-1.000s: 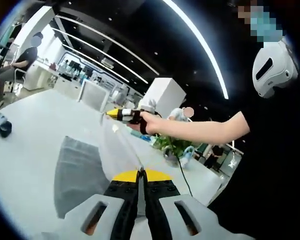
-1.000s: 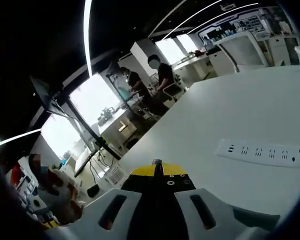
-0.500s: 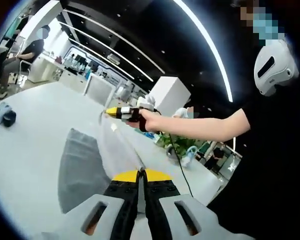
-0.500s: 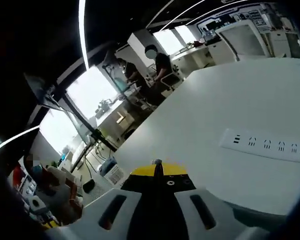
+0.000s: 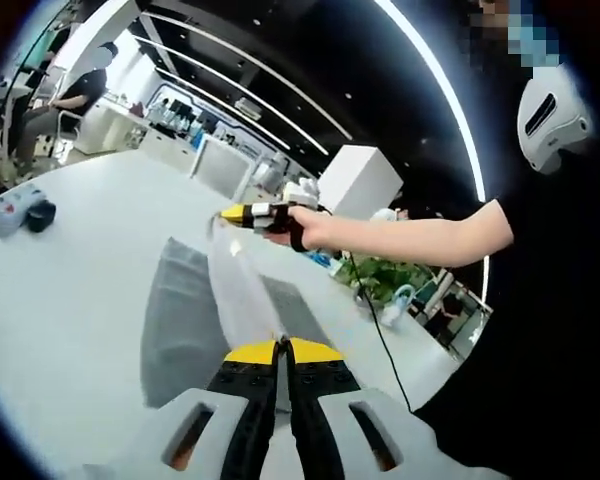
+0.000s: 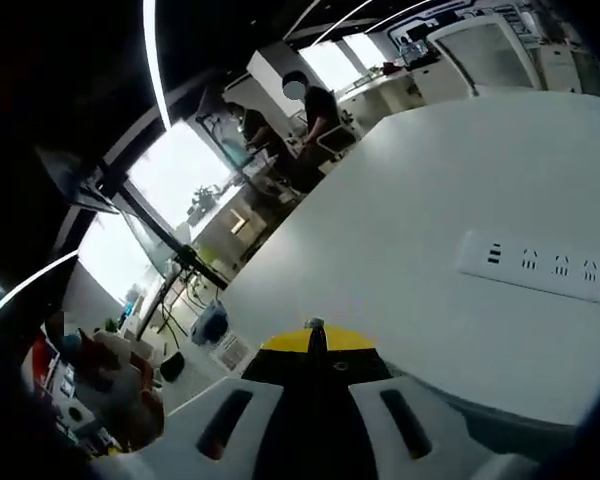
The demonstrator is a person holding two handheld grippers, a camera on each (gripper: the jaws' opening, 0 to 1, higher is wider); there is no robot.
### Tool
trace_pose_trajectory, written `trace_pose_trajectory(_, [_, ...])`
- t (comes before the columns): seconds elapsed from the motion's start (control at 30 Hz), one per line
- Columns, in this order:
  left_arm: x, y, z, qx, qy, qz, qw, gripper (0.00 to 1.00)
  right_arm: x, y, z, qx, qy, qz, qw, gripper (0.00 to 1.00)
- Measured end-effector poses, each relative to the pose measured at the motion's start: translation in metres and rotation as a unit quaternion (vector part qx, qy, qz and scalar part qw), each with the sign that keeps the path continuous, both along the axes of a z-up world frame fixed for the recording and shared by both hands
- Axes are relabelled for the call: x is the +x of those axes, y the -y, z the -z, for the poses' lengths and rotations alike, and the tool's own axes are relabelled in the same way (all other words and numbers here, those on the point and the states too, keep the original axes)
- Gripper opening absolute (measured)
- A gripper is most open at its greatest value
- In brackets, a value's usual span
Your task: Fold the towel on the table until its edges align and the towel forms a compact rectangular stack.
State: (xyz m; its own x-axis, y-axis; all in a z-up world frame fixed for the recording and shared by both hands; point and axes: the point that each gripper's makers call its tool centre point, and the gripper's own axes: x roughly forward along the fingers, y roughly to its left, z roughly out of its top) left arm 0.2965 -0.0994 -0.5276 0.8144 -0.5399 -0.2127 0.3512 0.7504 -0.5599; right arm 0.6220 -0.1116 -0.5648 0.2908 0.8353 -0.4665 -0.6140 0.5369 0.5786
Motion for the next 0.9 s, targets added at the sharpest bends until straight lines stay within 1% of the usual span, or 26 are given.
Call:
trace_pose_trajectory(0.13, [-0.001, -0.007, 0.01, 0.002, -0.011, -0.007, 0.9999, 0.03, -0.001, -0.006, 0.005, -0.006, -0.002, -0.005, 1.0, 0.0])
trace_pose_trajectory(0.37, [-0.002, -0.021, 0.035, -0.001, -0.037, -0.029, 0.9989, 0.03, -0.002, -0.011, 0.02, -0.024, -0.012, -0.005, 0.9996, 0.0])
trace_pose_trajectory(0.47, [-0.003, -0.026, 0.045, -0.004, -0.048, -0.036, 0.9982, 0.03, -0.003, -0.013, 0.025, -0.025, -0.018, -0.005, 0.9995, 0.0])
trace_pose_trajectory(0.53, [-0.005, -0.03, 0.055, 0.006, -0.062, -0.038, 0.9974, 0.03, -0.004, -0.016, 0.028, -0.024, -0.024, -0.006, 0.9994, 0.0])
trace_pose_trajectory(0.57, [-0.006, -0.031, 0.06, 0.018, -0.07, -0.034, 0.9968, 0.03, -0.005, -0.018, 0.029, -0.024, -0.025, -0.008, 0.9994, 0.0])
trace_pose_trajectory(0.6, [-0.007, -0.031, 0.064, 0.038, -0.075, -0.03, 0.996, 0.03, -0.005, -0.019, 0.03, -0.025, -0.025, -0.01, 0.9993, 0.0])
trace_pose_trajectory(0.63, [-0.006, -0.032, 0.066, 0.045, -0.078, -0.03, 0.9955, 0.03, -0.006, -0.021, 0.031, -0.026, -0.025, -0.011, 0.9993, 0.0])
trace_pose_trajectory(0.8, [-0.004, -0.037, 0.075, 0.055, -0.094, -0.034, 0.9935, 0.03, -0.003, -0.025, 0.038, -0.029, -0.03, -0.011, 0.9991, 0.0])
trace_pose_trajectory(0.9, [-0.002, -0.041, 0.081, 0.054, -0.105, -0.042, 0.9921, 0.03, -0.002, -0.027, 0.042, -0.032, -0.033, -0.011, 0.9989, 0.0])
